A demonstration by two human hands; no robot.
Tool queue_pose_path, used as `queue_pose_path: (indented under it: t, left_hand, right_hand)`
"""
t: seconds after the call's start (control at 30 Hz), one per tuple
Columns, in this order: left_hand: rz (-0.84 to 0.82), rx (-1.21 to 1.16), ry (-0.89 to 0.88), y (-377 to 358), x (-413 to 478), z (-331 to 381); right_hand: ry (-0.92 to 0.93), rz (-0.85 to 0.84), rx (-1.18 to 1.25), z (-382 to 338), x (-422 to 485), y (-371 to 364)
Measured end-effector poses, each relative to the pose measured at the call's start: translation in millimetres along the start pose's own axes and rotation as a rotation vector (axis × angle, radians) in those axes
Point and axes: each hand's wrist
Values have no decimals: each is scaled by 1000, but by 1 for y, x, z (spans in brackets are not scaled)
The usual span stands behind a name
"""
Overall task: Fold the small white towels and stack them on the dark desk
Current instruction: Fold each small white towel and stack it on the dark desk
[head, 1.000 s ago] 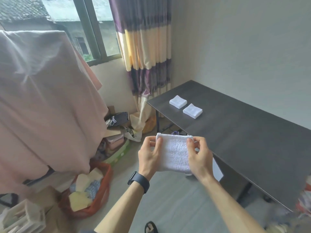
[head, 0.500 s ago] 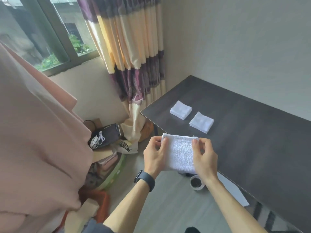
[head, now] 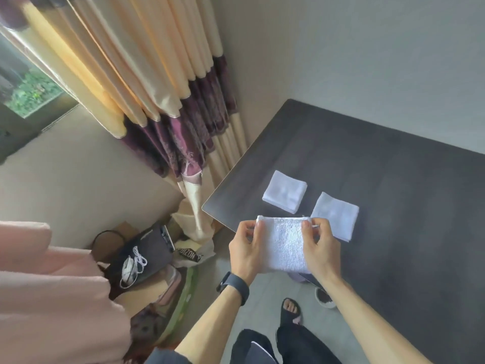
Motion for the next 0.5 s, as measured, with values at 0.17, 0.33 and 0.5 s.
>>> queue_pose_path:
  t: [0.17, 0.33, 0.5]
  left_hand:
    - [-63, 91, 46, -20, 69, 8]
    - [-181, 169, 58, -48, 141, 19]
    - [-310, 250, 72, -69, 202, 25]
  right_hand:
    - [-99, 28, -22, 5, 48, -28]
    - [-216, 99, -64, 18, 99, -54]
    - [-347, 234, -75, 32, 138, -81]
Point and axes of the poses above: each hand's wrist, its own x-axis towards the middle knuckle, its own y-axis out of the back of the hand, z = x × y, and after that the axes turned 4 degrees about y, right-handed
